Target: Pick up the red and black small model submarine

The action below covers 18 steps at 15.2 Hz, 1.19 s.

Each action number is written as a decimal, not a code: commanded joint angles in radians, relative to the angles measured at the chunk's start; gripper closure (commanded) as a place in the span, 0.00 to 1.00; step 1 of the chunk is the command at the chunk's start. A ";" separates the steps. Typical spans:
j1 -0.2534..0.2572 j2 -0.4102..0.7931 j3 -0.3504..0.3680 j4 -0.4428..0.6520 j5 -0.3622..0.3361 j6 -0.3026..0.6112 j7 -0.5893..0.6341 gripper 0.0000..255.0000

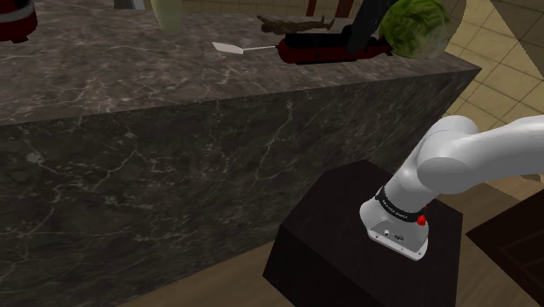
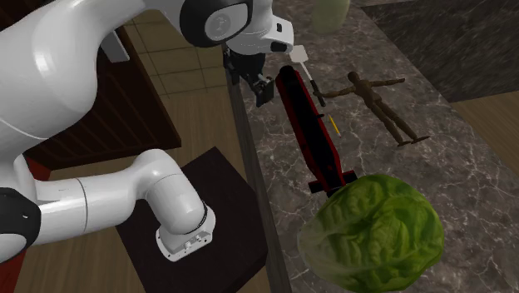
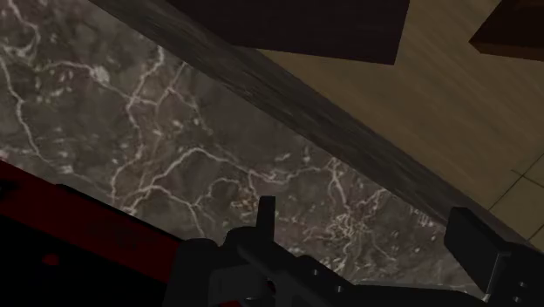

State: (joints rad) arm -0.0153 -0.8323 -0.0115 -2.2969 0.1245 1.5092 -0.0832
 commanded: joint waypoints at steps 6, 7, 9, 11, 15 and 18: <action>0.016 0.051 -0.109 0.062 -0.120 0.005 -0.228 0.00; 0.020 0.065 -0.130 0.079 -0.141 0.008 -0.274 0.00; 0.029 0.097 -0.171 0.116 -0.180 0.016 -0.364 0.00; 0.041 0.134 -0.212 0.159 -0.215 0.026 -0.454 0.00; 0.070 0.219 -0.292 0.261 -0.267 0.047 -0.632 0.00; 0.068 0.210 -0.294 0.227 -0.271 0.072 -0.632 0.00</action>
State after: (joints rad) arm 0.0521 -0.6215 -0.3033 -2.0614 -0.1438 1.5724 -0.7106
